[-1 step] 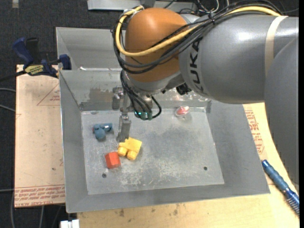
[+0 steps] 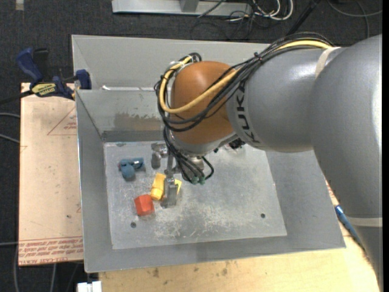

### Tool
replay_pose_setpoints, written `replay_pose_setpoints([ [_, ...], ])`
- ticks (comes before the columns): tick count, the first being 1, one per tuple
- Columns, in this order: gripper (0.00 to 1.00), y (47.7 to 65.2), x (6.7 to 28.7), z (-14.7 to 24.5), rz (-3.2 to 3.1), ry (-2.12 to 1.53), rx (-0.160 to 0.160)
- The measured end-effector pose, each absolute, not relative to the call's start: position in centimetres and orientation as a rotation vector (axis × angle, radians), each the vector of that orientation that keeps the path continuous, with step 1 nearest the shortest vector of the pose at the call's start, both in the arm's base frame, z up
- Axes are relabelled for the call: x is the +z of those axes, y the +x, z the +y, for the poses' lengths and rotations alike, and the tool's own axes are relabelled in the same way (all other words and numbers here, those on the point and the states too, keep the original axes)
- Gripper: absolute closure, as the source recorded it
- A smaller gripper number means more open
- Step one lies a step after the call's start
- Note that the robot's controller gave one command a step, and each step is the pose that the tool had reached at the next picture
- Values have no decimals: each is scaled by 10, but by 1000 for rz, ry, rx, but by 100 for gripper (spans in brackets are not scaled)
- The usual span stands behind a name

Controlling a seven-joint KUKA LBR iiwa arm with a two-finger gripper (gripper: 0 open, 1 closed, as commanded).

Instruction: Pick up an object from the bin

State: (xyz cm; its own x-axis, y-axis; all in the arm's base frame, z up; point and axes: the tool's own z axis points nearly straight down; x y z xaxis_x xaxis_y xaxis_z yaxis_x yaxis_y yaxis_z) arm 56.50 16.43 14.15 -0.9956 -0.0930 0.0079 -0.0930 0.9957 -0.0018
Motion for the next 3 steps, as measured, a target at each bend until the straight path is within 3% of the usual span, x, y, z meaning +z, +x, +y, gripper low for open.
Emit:
replay_pose_setpoints([
  [1,0,579,66,150,-3118,346,0],
  [2,100,581,70,152,-3124,347,-3],
  [3,0,581,70,152,-3124,347,-4],
])
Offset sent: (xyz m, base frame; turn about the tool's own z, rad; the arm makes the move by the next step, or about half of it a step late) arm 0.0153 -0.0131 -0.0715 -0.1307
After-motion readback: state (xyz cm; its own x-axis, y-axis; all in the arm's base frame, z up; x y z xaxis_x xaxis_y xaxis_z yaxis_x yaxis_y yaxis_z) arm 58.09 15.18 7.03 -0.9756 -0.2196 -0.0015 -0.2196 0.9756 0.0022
